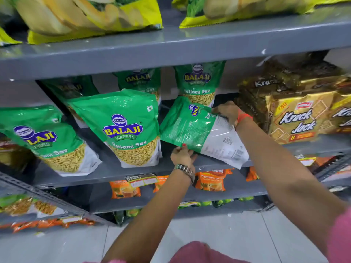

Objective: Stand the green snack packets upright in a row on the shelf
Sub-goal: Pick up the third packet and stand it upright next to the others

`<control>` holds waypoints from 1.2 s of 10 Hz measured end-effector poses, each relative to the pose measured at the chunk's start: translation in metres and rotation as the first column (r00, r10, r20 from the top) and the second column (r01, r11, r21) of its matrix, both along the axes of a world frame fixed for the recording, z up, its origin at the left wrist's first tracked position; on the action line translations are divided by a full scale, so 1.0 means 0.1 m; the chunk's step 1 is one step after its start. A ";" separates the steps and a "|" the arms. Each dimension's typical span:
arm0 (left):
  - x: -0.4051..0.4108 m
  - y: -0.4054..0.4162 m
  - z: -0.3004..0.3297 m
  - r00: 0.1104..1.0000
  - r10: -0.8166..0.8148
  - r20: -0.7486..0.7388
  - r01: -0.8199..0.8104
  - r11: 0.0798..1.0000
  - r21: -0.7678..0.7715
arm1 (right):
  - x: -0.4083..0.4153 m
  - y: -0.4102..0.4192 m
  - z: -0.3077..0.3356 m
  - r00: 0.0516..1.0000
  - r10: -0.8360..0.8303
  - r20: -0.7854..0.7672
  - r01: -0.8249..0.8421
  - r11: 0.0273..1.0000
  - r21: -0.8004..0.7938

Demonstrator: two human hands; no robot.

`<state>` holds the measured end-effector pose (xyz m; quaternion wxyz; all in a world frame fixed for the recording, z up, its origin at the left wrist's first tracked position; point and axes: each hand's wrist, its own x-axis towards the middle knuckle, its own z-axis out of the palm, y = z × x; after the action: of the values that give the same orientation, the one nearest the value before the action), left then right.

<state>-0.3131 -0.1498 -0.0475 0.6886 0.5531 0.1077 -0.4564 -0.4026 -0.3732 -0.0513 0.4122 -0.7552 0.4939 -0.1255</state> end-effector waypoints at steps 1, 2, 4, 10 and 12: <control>-0.01 -0.05 0.13 0.991 0.051 0.124 -0.044 0.997 -0.063 | -0.23 0.36 0.38 0.905 -0.244 0.347 0.183 0.963 0.200; 0.04 -0.17 0.28 0.926 0.088 0.368 -0.077 0.996 -0.044 | -0.33 0.75 0.73 0.805 -0.404 0.435 0.330 0.913 0.238; 0.09 -0.32 0.66 0.811 0.087 0.578 -0.066 0.996 -0.057 | -0.49 0.82 0.83 0.651 -0.438 0.619 0.337 0.898 0.281; 0.35 -0.63 0.71 0.664 0.135 0.736 -0.075 0.991 -0.114 | -0.33 0.46 0.35 0.666 -0.484 0.567 0.363 0.875 0.320; -0.18 -0.39 0.58 0.150 -0.244 0.958 0.239 0.949 0.204 | -0.48 0.68 0.29 0.771 -0.341 0.538 0.145 0.916 0.373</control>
<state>-0.3312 -0.1889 0.0106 0.5165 0.7264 -0.4409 -0.1056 -0.4511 -0.3050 -0.0218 0.6386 -0.5322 0.4483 -0.3285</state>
